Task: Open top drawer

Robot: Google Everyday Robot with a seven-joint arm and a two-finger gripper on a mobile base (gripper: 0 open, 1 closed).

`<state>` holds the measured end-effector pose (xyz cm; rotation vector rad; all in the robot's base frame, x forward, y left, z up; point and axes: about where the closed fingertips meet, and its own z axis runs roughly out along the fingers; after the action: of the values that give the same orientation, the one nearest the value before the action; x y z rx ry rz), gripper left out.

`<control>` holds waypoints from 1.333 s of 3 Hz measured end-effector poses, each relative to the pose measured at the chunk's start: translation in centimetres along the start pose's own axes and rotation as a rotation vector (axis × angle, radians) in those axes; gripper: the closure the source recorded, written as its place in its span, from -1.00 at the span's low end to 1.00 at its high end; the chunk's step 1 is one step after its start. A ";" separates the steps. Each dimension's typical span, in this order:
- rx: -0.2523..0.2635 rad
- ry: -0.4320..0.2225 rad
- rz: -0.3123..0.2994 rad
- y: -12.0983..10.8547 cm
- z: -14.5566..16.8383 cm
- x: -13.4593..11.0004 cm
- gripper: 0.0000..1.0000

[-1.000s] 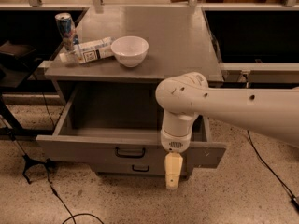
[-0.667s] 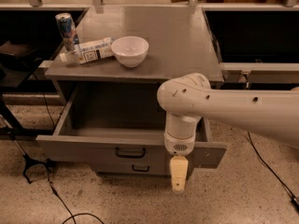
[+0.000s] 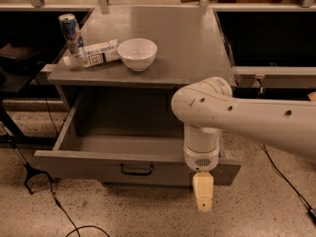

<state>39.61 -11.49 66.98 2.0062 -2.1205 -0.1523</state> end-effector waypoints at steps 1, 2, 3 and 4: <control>-0.045 0.029 -0.038 2.0 0.5 0.7 -1.00; -0.073 0.046 -0.058 3.1 0.8 1.2 -1.00; -0.109 0.069 -0.087 4.4 1.2 1.8 -1.00; -0.112 0.076 -0.092 5.6 0.5 2.9 -1.00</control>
Offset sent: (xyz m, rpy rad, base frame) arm -0.0626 -0.0209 -0.0049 -0.0551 0.1706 0.1147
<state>33.90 -14.03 68.03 2.0120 -1.9313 -0.2016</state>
